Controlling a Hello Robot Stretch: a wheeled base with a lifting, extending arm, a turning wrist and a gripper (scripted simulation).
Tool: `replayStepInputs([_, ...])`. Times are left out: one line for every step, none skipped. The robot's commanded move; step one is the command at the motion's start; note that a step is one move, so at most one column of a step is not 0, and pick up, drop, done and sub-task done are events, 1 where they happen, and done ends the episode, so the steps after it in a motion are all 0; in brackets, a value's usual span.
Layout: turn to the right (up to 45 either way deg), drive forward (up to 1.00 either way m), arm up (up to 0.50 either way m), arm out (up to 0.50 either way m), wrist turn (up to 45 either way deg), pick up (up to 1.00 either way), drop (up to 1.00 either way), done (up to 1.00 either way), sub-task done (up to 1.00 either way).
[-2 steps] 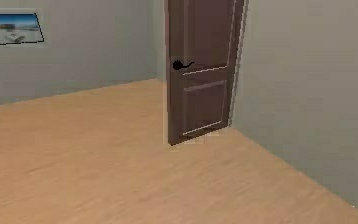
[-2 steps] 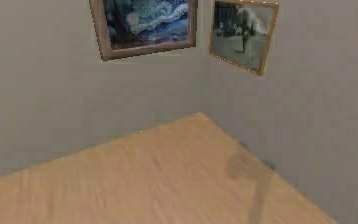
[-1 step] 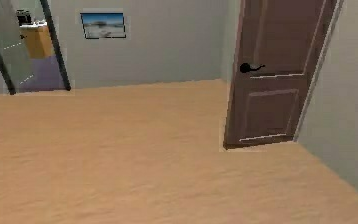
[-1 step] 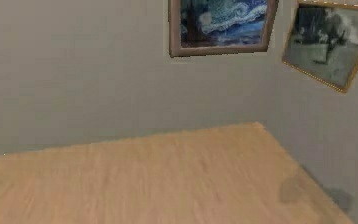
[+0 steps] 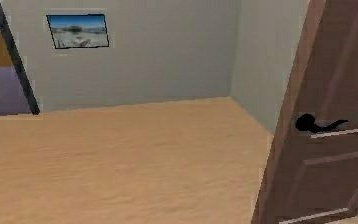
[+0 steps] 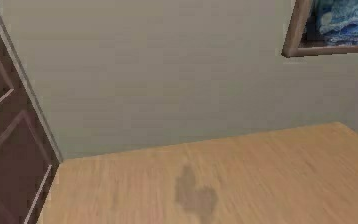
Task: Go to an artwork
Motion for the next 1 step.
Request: replayStepInputs([-3.0,0.0,0.0,0.0,0.0,0.0,0.0,0.0,0.0])
